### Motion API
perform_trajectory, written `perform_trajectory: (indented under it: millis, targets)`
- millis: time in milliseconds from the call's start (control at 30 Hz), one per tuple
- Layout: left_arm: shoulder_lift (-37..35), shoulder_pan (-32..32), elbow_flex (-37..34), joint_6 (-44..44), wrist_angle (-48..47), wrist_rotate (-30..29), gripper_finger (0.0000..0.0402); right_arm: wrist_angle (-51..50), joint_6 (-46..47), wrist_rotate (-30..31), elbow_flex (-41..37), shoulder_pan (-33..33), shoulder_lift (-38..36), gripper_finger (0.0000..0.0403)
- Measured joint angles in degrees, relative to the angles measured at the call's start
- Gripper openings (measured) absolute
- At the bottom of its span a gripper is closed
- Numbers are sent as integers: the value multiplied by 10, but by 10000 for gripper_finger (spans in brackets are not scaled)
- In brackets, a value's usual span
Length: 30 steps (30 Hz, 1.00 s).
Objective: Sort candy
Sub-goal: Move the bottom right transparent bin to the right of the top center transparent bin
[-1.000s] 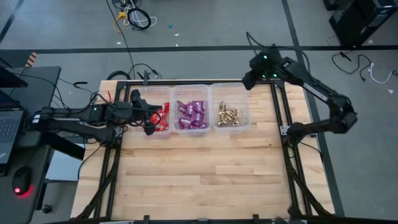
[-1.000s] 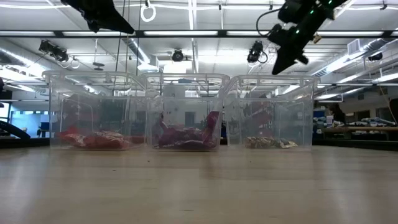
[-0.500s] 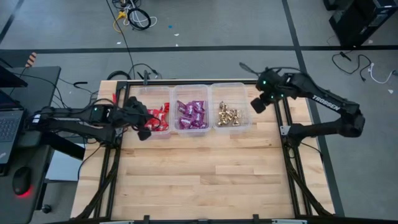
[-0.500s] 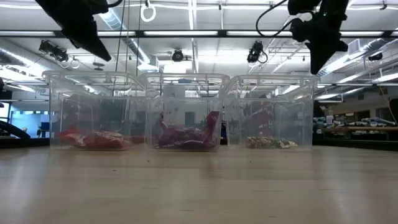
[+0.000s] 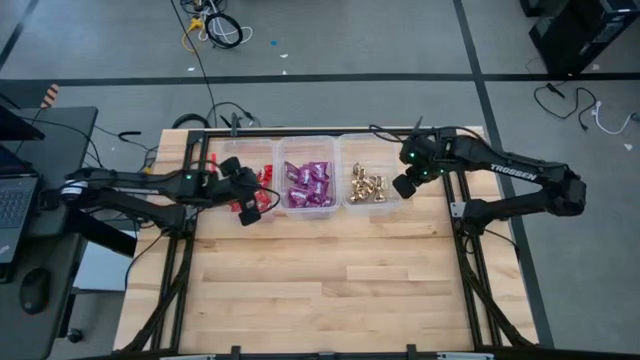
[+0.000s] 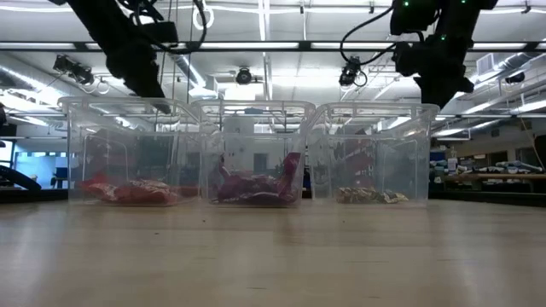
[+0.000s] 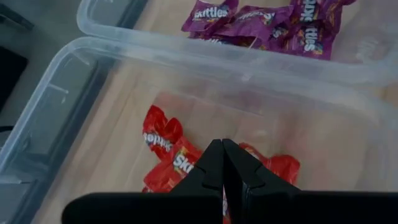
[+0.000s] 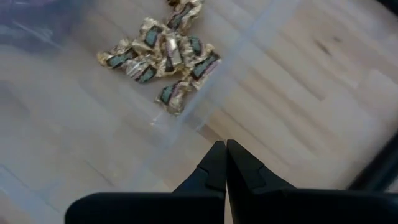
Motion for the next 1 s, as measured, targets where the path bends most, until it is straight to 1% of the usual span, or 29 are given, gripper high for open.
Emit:
perform_trajectory:
  millis: [233, 567, 867, 1000]
  targets:
    - [32, 16, 0, 5, 21, 0, 0, 34, 9, -10, -25, 19, 0, 0]
    - [33, 37, 0, 50, 62, 7, 0, 44, 23, -15, -27, 44, 0, 0]
    - [34, 59, 0, 52, 60, 15, 0, 49, 25, -15, -27, 51, 0, 0]
    - [34, 64, 0, 52, 62, 15, 0, 50, 25, -3, -27, 51, 0, 0]
